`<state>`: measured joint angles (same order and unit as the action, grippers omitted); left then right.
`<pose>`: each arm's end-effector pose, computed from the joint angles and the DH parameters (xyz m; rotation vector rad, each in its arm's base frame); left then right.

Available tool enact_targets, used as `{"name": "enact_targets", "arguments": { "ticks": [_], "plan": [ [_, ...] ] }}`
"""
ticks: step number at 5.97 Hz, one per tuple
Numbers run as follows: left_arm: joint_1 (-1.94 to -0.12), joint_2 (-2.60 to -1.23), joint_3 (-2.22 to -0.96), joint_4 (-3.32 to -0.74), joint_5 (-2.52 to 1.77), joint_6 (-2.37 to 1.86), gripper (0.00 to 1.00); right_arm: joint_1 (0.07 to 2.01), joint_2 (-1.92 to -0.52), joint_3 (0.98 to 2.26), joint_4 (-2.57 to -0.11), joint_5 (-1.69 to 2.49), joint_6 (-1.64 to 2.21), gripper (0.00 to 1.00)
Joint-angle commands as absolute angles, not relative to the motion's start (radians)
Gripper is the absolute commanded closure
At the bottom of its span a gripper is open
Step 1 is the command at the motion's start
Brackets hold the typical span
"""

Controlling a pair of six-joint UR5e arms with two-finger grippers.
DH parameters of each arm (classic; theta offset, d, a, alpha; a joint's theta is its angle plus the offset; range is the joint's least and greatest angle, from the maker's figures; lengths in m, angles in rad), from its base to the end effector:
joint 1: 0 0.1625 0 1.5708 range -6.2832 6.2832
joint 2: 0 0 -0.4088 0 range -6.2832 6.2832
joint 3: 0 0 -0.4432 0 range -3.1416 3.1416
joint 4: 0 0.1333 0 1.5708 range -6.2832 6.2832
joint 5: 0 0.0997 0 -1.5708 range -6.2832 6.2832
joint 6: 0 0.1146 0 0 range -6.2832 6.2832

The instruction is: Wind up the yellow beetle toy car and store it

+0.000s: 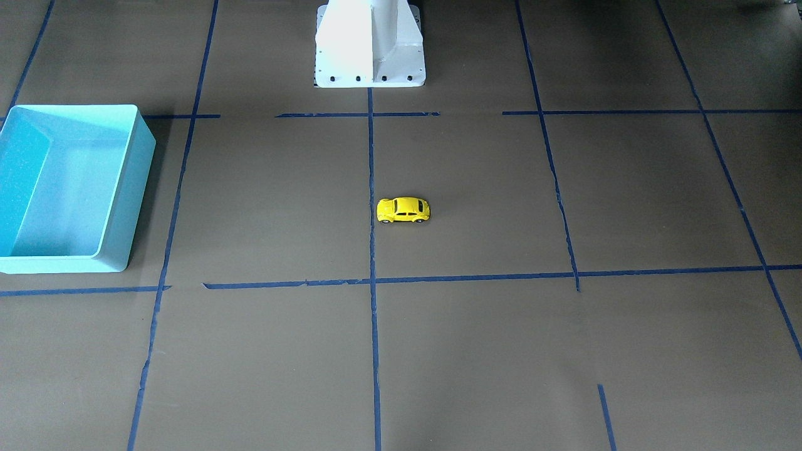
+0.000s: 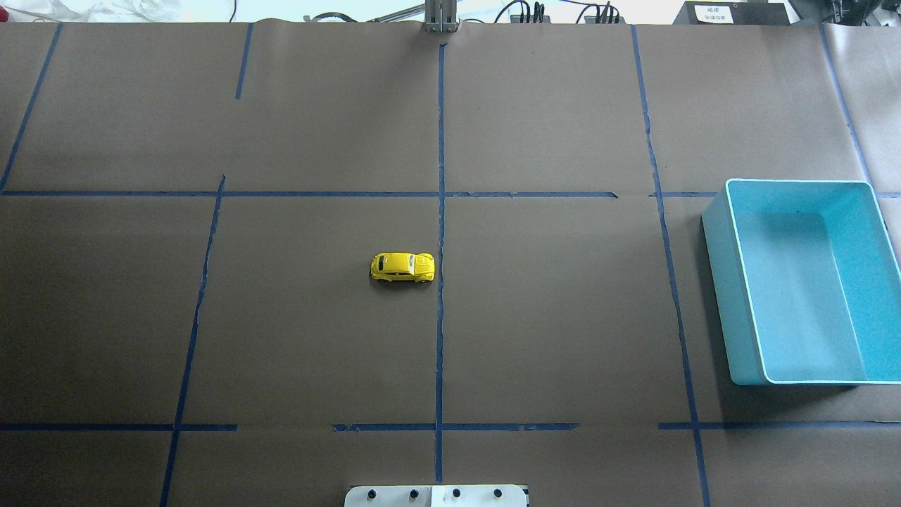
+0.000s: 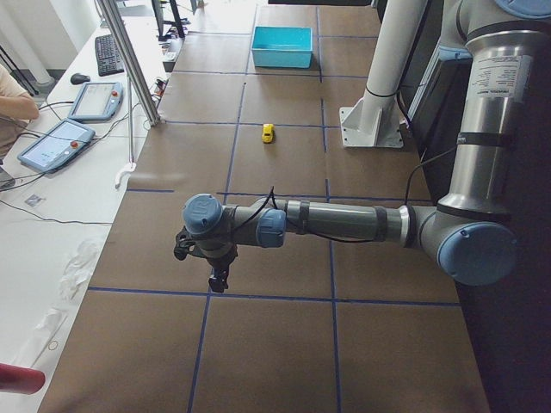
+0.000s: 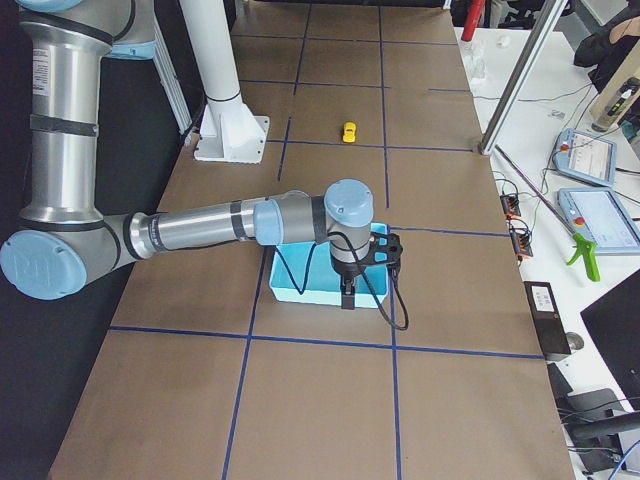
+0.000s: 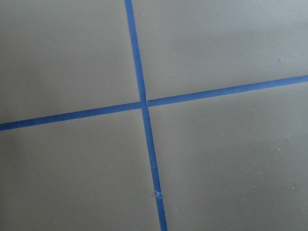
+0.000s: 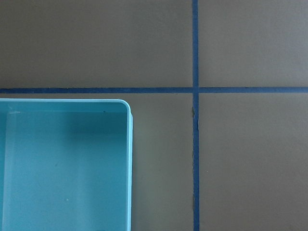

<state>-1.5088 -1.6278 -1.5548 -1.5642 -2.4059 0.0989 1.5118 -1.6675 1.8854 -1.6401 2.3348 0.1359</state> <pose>-0.0130 -0.5703 0.6259 0.0478 0.8353 0.1658 0.0242 -0.5064 0.5407 0.0664 -0.7726 0.0162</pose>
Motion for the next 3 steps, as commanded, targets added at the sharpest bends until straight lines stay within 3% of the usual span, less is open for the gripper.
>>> {"name": "enact_targets", "arguments": {
  "ticks": [1, 3],
  "plan": [
    [-1.523, -1.586, -1.606, -1.566, -2.401, 0.098, 0.00, 1.471, -1.622, 1.875, -1.644, 2.324, 0.132, 0.00],
    [-1.528, -1.585, -1.614, -1.566, -2.398, 0.101, 0.00, 1.473, -1.652, 1.862, -1.640, 2.332, 0.126, 0.00]
  ]
}}
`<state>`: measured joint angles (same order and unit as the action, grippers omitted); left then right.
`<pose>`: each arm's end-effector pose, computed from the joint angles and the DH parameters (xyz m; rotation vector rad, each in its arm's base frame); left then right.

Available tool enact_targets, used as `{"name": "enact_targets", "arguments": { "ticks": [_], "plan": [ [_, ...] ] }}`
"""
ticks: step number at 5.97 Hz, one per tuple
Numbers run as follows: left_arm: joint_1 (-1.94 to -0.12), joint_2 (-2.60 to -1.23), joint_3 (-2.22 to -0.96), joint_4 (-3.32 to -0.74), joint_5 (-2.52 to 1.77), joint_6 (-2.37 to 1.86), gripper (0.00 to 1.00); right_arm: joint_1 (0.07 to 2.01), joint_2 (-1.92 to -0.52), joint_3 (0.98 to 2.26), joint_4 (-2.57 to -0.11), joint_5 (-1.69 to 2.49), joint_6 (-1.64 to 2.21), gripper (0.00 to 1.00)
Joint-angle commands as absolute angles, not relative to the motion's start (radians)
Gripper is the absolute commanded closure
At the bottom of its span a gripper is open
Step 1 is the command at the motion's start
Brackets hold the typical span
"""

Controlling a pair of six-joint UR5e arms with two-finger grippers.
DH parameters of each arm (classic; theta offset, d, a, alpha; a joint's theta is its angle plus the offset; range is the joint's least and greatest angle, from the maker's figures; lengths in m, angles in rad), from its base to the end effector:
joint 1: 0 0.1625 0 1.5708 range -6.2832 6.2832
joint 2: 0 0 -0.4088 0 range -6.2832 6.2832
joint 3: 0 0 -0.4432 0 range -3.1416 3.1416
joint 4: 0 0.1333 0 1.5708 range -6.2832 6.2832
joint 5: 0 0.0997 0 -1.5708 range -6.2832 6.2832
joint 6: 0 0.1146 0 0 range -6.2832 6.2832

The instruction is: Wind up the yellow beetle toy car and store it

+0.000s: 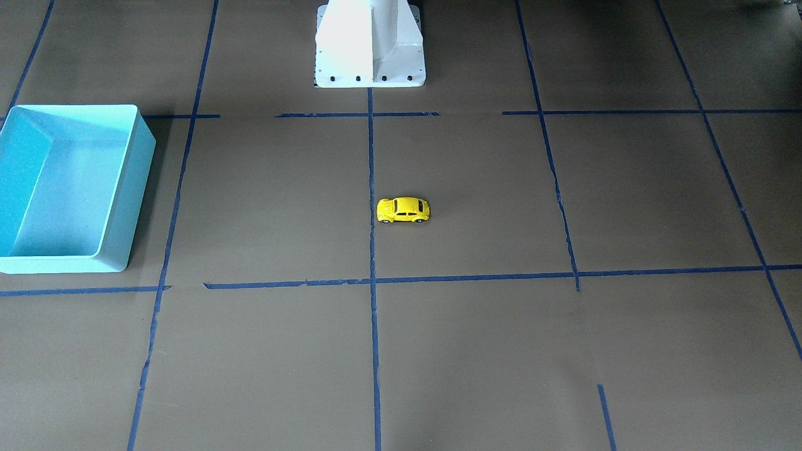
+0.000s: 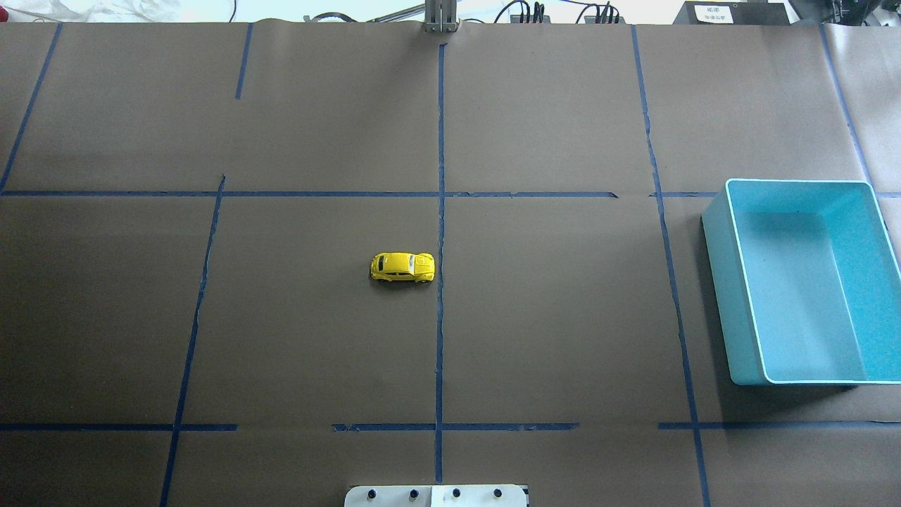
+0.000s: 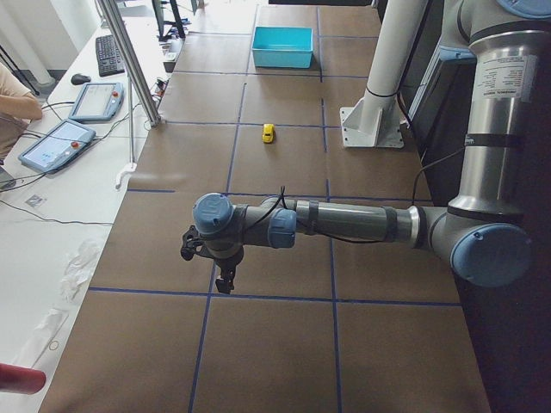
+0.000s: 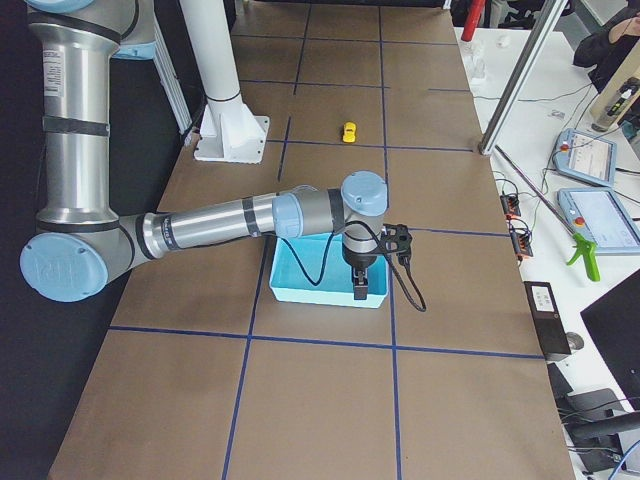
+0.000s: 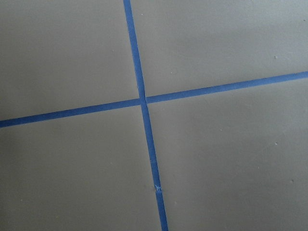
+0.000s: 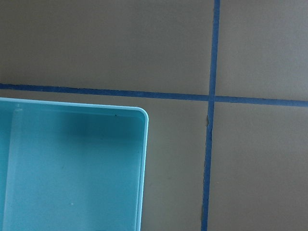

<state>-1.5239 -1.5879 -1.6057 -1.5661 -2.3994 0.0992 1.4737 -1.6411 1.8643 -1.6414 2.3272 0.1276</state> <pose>-0.0229 -0.5545 0.6209 0.0663 0.8279 0.1572 0.0045 -0.5176 0.5394 0.0597 -0.7663 -0.0287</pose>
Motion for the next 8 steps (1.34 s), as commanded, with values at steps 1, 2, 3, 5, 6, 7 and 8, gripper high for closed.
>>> {"name": "enact_targets", "arguments": {
  "ticks": [1, 2, 3, 5, 6, 7, 8],
  "plan": [
    [-1.528, -1.586, -1.614, -1.568, -2.399, 0.109, 0.00, 1.474, -1.658, 1.864, -1.638, 2.335, 0.126, 0.00],
    [-1.528, -1.586, -1.638, -1.566, -2.396, 0.106, 0.00, 1.485, -1.658, 1.856, -1.643, 2.335, 0.124, 0.00],
    [-1.528, -1.588, -1.660, -1.565, -2.395, 0.100, 0.00, 1.506, -1.687, 1.861, -1.638, 2.336, 0.124, 0.00],
    [-1.522, -1.597, -1.681, -1.565, -2.395, 0.097, 0.00, 1.537, -1.733, 1.861, -1.637, 2.338, 0.014, 0.00],
    [-1.520, -1.592, -1.680, -1.565, -2.393, 0.098, 0.00, 1.537, -1.733, 1.861, -1.635, 2.330, 0.012, 0.00],
    [-1.522, -1.589, -1.680, -1.565, -2.395, 0.098, 0.00, 1.537, -1.724, 1.839, -1.635, 2.329, 0.017, 0.00],
    [-1.522, -1.589, -1.683, -1.565, -2.398, 0.097, 0.00, 1.537, -1.717, 1.841, -1.635, 2.306, 0.021, 0.00]
  ]
}}
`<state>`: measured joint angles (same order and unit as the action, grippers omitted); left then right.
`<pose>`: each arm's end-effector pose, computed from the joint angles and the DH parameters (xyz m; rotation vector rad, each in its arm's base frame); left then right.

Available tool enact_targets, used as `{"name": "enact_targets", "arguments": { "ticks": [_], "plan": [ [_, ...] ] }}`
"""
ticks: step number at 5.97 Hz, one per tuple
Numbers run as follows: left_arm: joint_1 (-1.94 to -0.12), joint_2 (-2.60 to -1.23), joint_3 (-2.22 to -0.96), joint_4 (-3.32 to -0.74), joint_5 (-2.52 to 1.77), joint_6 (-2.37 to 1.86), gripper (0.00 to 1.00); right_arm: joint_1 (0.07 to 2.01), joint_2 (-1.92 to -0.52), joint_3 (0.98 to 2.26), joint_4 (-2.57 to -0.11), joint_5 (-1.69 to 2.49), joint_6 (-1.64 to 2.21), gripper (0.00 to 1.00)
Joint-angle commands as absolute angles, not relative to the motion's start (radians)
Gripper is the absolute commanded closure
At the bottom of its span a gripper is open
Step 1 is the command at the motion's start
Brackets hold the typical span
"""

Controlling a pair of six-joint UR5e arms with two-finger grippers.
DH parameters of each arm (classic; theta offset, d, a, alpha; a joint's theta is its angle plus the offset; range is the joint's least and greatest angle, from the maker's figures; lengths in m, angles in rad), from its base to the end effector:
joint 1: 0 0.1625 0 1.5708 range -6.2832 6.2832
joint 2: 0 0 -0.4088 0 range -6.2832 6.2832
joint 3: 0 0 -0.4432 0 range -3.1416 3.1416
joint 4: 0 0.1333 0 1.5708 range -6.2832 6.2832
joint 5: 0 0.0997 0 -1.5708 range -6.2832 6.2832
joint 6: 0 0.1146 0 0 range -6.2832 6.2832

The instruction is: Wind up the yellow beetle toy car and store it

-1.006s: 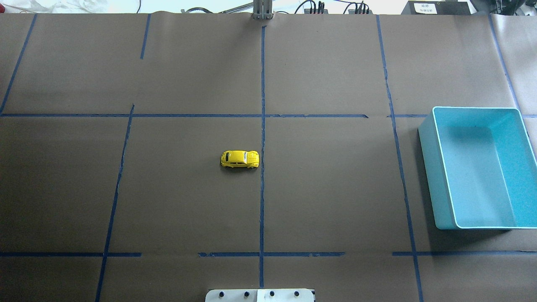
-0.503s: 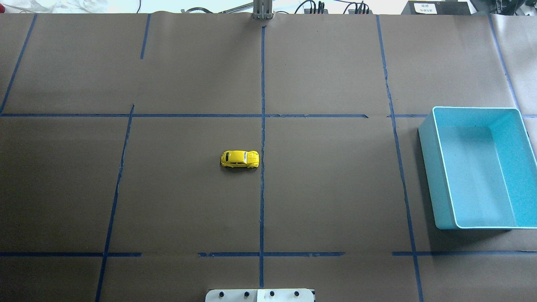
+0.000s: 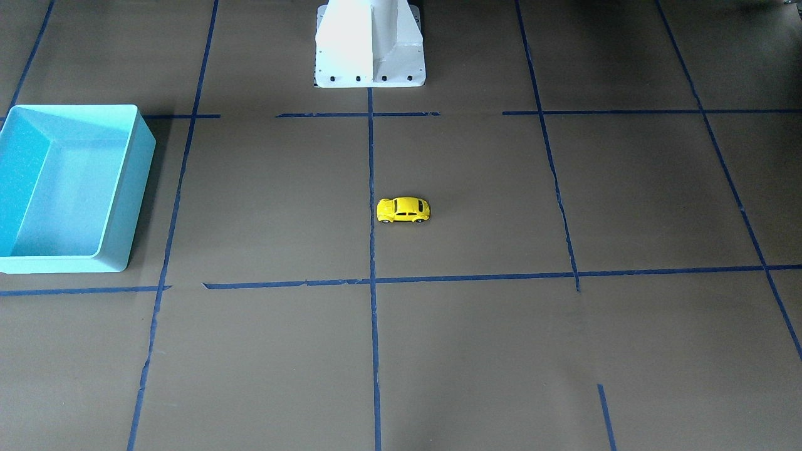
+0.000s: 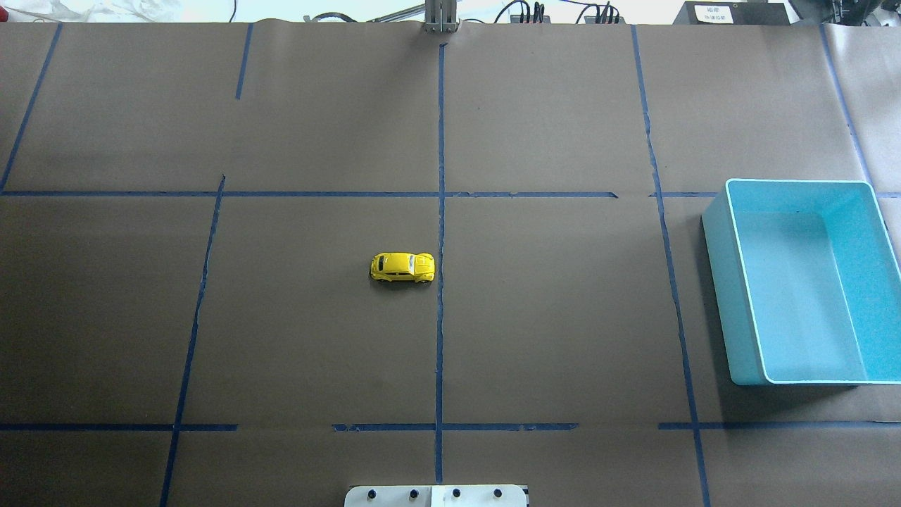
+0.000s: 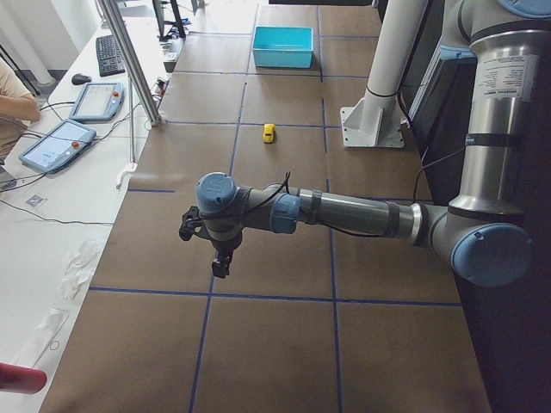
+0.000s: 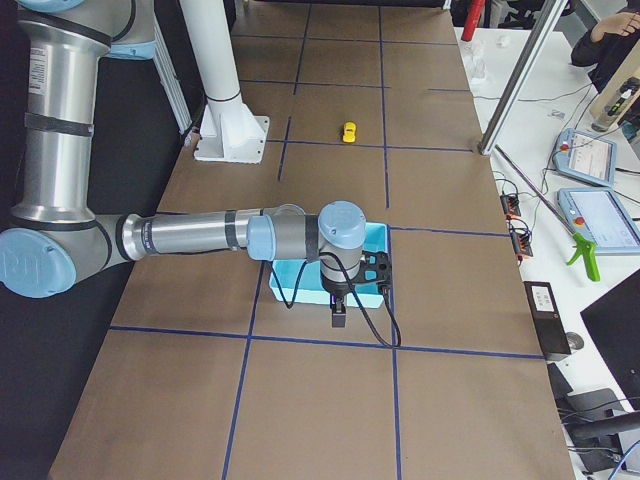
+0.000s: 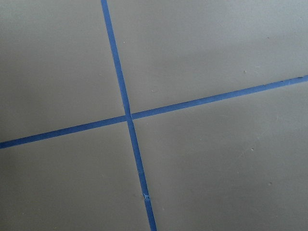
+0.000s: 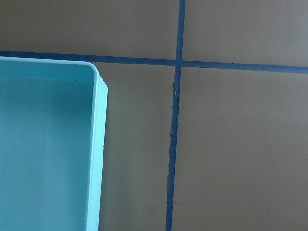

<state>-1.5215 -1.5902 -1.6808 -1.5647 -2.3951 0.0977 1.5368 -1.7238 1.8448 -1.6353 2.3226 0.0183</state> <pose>-0.0217 -0.5577 0.5790 0.1363 0.8214 0.1892 0.0386 -0.4835 0.5910 0.0341 -0.7528 -0.0362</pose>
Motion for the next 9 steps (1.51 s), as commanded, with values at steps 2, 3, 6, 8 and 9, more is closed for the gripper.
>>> {"name": "enact_targets", "arguments": {
  "ticks": [2, 3, 6, 8, 9],
  "plan": [
    [-1.520, -1.591, -1.692, -1.566, -2.402, 0.107, 0.00, 1.534, -1.720, 1.836, -1.637, 2.283, 0.028, 0.00],
    [-1.519, -1.589, -1.733, -1.565, -2.396, 0.107, 0.00, 1.534, -1.720, 1.836, -1.637, 2.283, 0.026, 0.00],
    [-1.412, -1.621, -1.833, -1.565, -2.390, 0.103, 0.00, 1.522, -1.718, 1.839, -1.637, 2.286, 0.029, 0.00],
    [-1.312, -1.693, -1.833, -1.560, -2.388, 0.098, 0.00, 1.523, -1.718, 1.838, -1.637, 2.281, 0.028, 0.00],
    [-1.258, -1.753, -1.835, -1.554, -2.376, 0.100, 0.00, 1.523, -1.720, 1.838, -1.637, 2.283, 0.028, 0.00]
  ]
}}
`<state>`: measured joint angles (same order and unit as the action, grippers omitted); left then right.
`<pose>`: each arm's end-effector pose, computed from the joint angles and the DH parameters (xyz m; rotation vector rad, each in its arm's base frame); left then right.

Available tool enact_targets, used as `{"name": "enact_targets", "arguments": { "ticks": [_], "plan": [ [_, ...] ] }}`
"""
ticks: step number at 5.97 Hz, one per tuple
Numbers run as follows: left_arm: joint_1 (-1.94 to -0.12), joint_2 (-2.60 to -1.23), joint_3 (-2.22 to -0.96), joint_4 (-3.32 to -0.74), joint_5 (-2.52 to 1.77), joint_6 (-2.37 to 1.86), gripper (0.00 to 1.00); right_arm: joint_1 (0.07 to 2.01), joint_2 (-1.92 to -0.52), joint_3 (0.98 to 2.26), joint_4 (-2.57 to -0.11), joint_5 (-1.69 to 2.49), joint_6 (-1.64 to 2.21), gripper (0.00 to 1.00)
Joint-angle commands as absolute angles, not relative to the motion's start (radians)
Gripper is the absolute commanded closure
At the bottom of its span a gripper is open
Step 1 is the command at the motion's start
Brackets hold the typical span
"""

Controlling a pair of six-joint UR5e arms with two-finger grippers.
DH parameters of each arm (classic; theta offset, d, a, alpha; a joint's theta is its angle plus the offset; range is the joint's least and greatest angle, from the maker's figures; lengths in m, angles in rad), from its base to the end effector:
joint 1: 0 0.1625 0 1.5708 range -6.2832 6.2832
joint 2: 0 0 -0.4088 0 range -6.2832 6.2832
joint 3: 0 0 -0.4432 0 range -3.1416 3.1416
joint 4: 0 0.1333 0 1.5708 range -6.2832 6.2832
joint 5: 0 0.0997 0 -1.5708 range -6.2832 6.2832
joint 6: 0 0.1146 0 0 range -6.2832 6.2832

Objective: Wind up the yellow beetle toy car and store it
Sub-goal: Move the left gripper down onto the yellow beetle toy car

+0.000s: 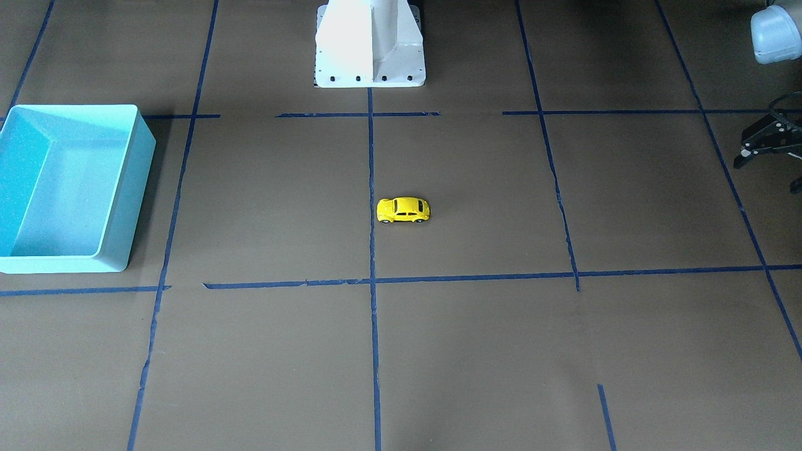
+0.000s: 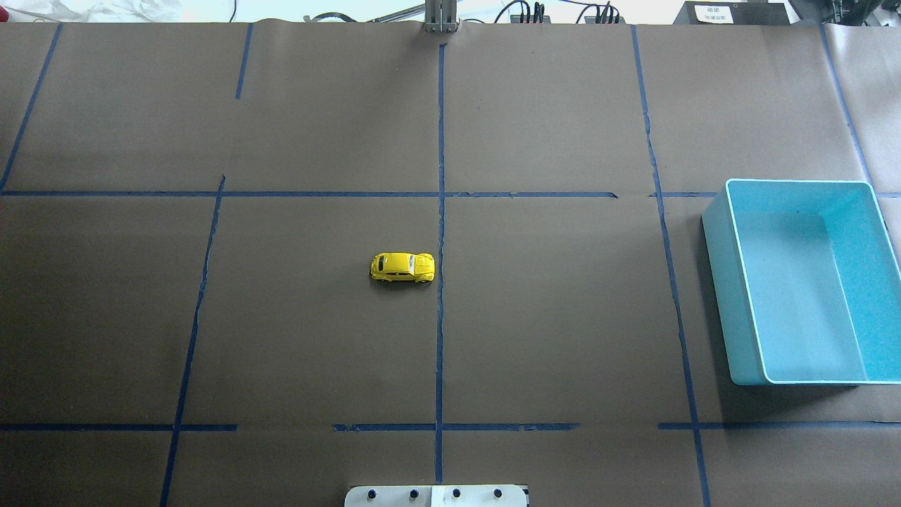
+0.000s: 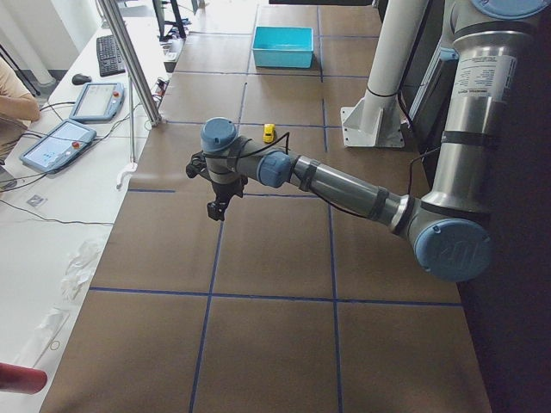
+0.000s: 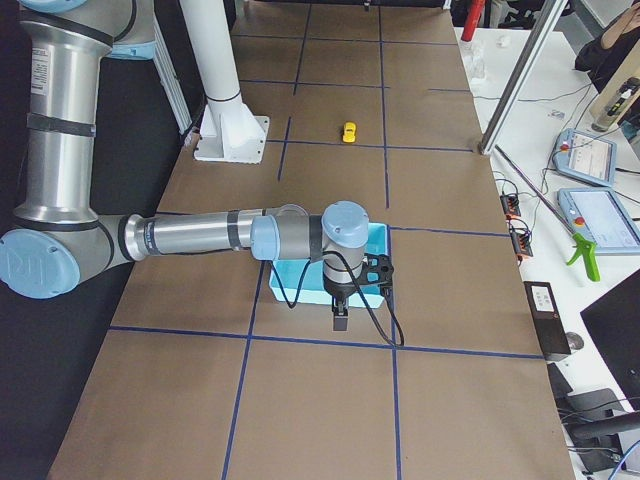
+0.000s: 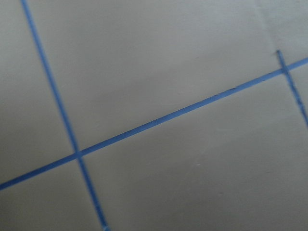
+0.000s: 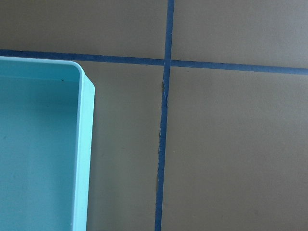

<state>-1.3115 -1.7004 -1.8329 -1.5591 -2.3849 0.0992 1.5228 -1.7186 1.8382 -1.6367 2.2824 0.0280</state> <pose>0.1015 -0.5775 0.4348 0.2961 0.8383 0.4894 0.0352 -0.4863 0.5953 0.0243 -0.7129 -0.0383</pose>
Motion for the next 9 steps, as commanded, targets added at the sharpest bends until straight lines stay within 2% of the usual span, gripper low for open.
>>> {"name": "enact_targets", "arguments": {
  "ticks": [1, 3, 6, 7, 9],
  "plan": [
    [-1.180, -1.797, -1.863, -1.551, -2.318, 0.104, 0.00, 1.523, -1.720, 1.838, -1.637, 2.286, 0.029, 0.00],
    [-0.959, -1.944, -1.867, -1.551, -2.244, 0.120, 0.00, 1.522, -1.718, 1.838, -1.637, 2.287, 0.029, 0.00],
    [-0.748, -2.124, -1.839, -1.546, -2.076, 0.214, 0.00, 1.522, -1.718, 1.838, -1.638, 2.290, 0.029, 0.00],
    [-0.717, -2.199, -1.765, -1.543, -2.039, 0.427, 0.00, 1.522, -1.718, 1.838, -1.638, 2.290, 0.029, 0.00],
    [-0.620, -2.300, -1.704, -1.442, -1.981, 0.491, 0.00, 1.522, -1.718, 1.839, -1.638, 2.290, 0.029, 0.00]
  ]
}}
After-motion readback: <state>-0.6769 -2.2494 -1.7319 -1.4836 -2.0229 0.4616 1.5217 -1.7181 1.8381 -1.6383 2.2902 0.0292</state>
